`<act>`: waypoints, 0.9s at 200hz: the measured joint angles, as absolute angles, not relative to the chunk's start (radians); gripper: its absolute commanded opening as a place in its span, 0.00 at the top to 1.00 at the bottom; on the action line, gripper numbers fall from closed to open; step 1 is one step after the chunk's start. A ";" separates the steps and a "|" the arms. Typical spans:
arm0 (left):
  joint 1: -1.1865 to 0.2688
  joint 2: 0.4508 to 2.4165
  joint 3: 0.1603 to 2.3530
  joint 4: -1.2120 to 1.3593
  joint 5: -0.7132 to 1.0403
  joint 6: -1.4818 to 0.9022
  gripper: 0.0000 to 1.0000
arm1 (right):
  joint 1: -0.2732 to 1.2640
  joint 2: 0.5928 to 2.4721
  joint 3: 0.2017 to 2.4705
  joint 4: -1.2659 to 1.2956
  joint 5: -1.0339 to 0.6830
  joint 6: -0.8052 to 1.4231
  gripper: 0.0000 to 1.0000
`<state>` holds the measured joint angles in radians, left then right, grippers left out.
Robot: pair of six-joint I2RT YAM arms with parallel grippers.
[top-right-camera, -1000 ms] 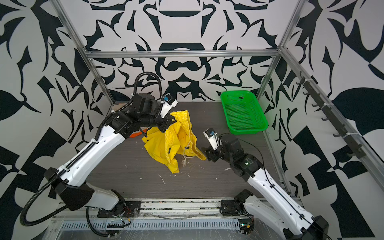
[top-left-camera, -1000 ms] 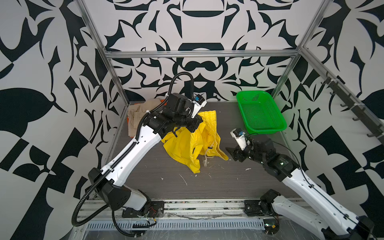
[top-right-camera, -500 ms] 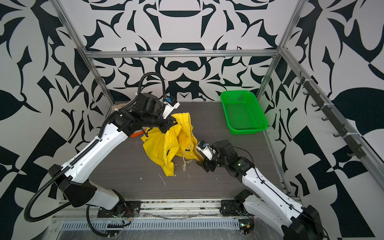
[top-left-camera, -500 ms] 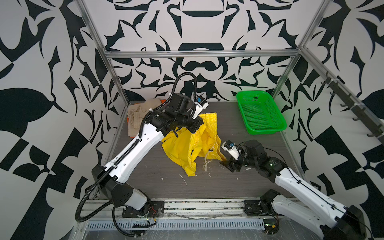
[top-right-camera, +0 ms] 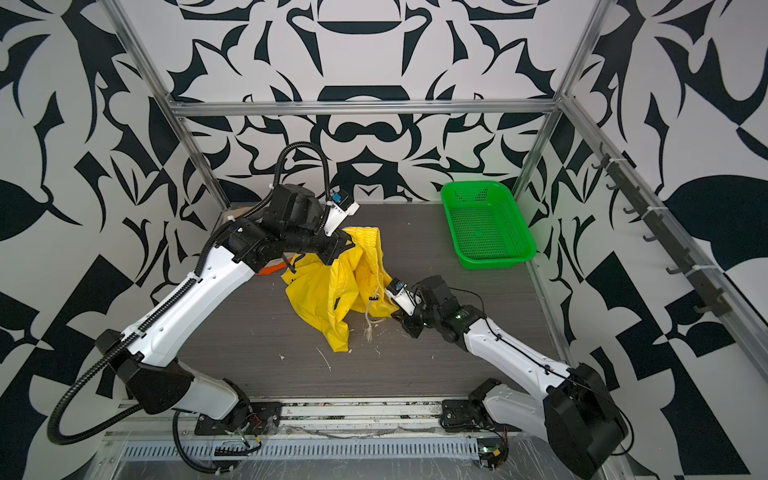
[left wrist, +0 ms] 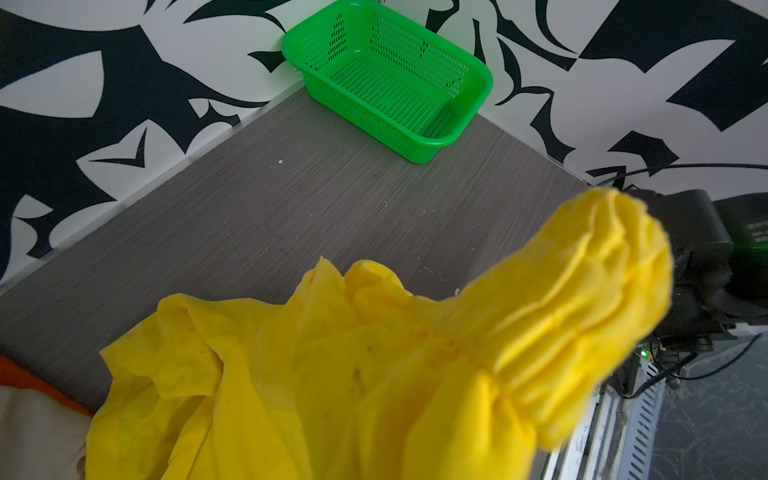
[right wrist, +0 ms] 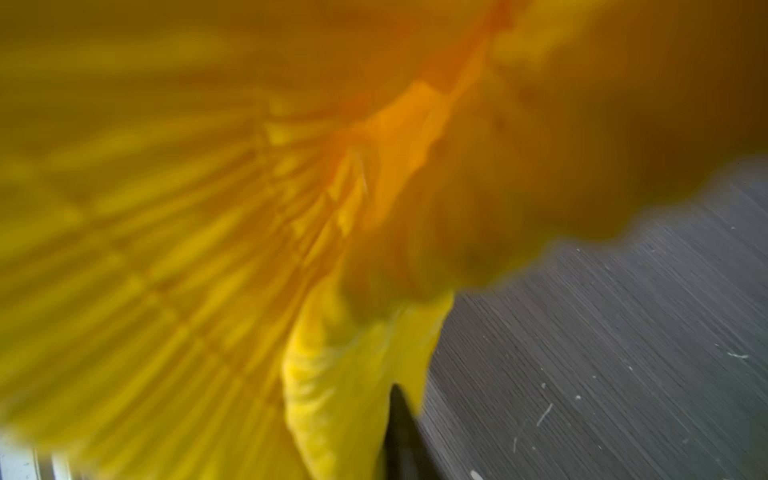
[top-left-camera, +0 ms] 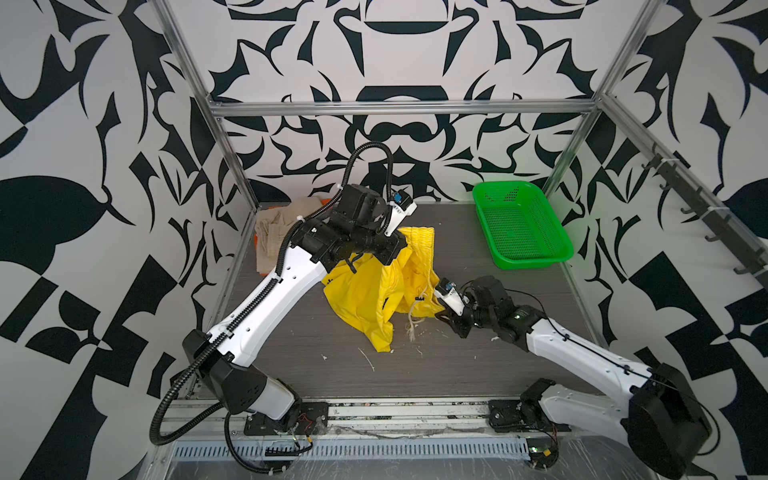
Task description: Fold and stack the shorts
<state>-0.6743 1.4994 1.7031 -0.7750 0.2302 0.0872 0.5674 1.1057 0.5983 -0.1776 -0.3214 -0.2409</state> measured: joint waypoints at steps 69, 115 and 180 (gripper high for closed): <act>-0.657 1.503 1.998 -0.931 -0.124 0.178 0.99 | 0.576 1.015 1.061 -0.495 -0.548 -0.236 1.00; -0.614 1.589 2.280 -1.001 -0.286 0.342 0.95 | 0.666 1.143 1.313 -0.602 -0.680 -0.065 1.00; -0.544 1.933 2.457 -1.018 -0.149 0.427 0.85 | 0.627 1.156 1.179 -0.597 -0.726 0.176 1.00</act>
<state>-0.5442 1.9331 2.4565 -1.0180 -0.1493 0.4271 0.6270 1.1557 1.1793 -0.5968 -0.7261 0.1764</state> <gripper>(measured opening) 0.092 0.057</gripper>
